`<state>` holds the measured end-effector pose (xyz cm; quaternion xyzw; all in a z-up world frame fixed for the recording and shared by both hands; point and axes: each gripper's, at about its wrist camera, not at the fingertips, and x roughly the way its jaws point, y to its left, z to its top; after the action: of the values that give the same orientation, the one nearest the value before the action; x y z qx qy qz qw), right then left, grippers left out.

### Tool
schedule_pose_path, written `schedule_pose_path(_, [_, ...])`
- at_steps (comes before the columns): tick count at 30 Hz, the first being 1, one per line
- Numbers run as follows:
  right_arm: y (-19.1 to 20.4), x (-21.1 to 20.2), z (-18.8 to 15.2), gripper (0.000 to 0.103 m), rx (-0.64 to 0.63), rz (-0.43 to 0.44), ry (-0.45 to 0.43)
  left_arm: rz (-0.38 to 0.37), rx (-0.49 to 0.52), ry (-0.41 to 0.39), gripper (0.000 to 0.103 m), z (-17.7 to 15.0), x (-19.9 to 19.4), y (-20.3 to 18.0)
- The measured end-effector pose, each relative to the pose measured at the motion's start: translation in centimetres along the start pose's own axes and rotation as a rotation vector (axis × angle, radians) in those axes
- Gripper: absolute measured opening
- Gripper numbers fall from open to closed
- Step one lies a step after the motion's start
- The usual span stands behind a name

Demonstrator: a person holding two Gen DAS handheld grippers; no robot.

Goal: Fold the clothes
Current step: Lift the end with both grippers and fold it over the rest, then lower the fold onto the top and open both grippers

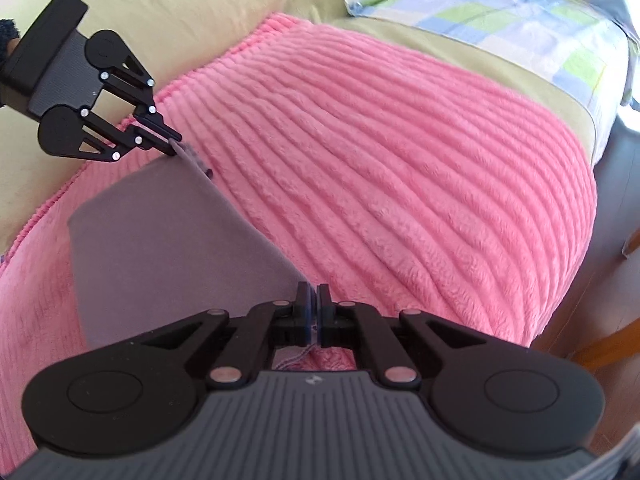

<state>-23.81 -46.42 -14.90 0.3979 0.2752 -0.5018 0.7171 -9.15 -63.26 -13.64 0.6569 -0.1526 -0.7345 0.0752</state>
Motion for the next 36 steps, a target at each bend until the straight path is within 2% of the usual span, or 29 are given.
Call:
schedule_pose_path(1, [-0.1, 0.3, 0.1, 0.002, 0.010, -0.003, 0.010, 0.002, -0.009, 0.001, 0.036, 0.0, 0.0, 0.2])
schedule_pose_path(2, [-0.3, 0.4, 0.2, 0.007, 0.025, -0.013, 0.014, 0.007, -0.021, 0.002, 0.039, 0.0, -0.2, 0.5])
schedule_pose_path(3, [-0.3, 0.3, 0.4, 0.020, 0.041, -0.032, 0.014, 0.013, -0.034, 0.003, 0.041, 0.0, -0.4, 0.8])
schedule_pose_path(5, [-0.2, -0.4, 0.8, 0.030, 0.063, -0.082, 0.000, 0.032, -0.079, -0.009, 0.041, -0.3, -1.7, 1.8])
schedule_pose_path(7, [0.3, -2.0, 1.0, 0.030, 0.057, -0.136, -0.043, 0.060, -0.123, -0.027, 0.034, -0.7, -3.1, 2.3])
schedule_pose_path(8, [0.8, -2.8, 1.0, 0.029, 0.047, -0.143, -0.072, 0.047, -0.166, -0.054, 0.034, -0.8, -4.1, 2.4])
schedule_pose_path(12, [3.0, -2.7, 0.6, 0.018, 0.029, -0.072, -0.065, -0.054, -0.224, -0.139, 0.039, -0.6, -5.4, 1.1])
schedule_pose_path(14, [3.6, -1.6, 0.3, 0.018, 0.026, -0.078, -0.043, -0.052, -0.218, -0.093, 0.039, -0.2, -2.9, -0.2])
schedule_pose_path(17, [2.8, 0.8, -0.5, 0.014, 0.071, -0.142, -0.010, -0.007, -0.265, -0.054, 0.044, -0.6, -0.9, -0.3])
schedule_pose_path(19, [2.8, 0.2, -0.7, 0.015, 0.104, -0.148, -0.038, 0.028, -0.321, -0.068, 0.043, -1.4, -2.8, -0.2])
schedule_pose_path(20, [3.2, -0.7, -0.8, 0.022, 0.113, -0.161, -0.065, 0.045, -0.339, -0.072, 0.043, -2.1, -4.1, -0.3])
schedule_pose_path(21, [4.1, -2.1, -1.1, 0.030, 0.110, -0.187, -0.104, 0.063, -0.358, -0.076, 0.043, -2.7, -5.3, -0.4])
schedule_pose_path(22, [5.1, -3.1, -1.4, 0.030, 0.094, -0.196, -0.121, 0.081, -0.377, -0.081, 0.043, -3.4, -6.5, -0.6])
schedule_pose_path(26, [11.8, -5.1, -3.6, 0.030, -0.064, -0.144, -0.160, 0.103, -0.395, -0.061, 0.043, -6.0, -10.6, -3.9])
schedule_pose_path(28, [14.7, -5.0, -4.4, 0.022, -0.130, -0.105, -0.162, 0.089, -0.397, -0.088, 0.044, -6.4, -11.7, -5.9])
schedule_pose_path(29, [16.6, -4.3, -4.9, 0.011, -0.162, -0.077, -0.149, 0.064, -0.403, -0.114, 0.045, -6.5, -11.7, -7.3])
schedule_pose_path(30, [17.7, -3.5, -5.2, 0.008, -0.169, -0.067, -0.142, 0.052, -0.407, -0.118, 0.045, -6.4, -11.2, -8.1])
schedule_pose_path(33, [19.6, -0.9, -5.6, 0.008, -0.162, -0.097, -0.134, 0.052, -0.413, -0.087, 0.045, -6.3, -7.5, -9.4])
schedule_pose_path(36, [19.3, 2.7, -6.4, 0.008, -0.145, -0.149, -0.057, 0.035, -0.464, -0.037, 0.047, -7.1, -5.3, -9.5])
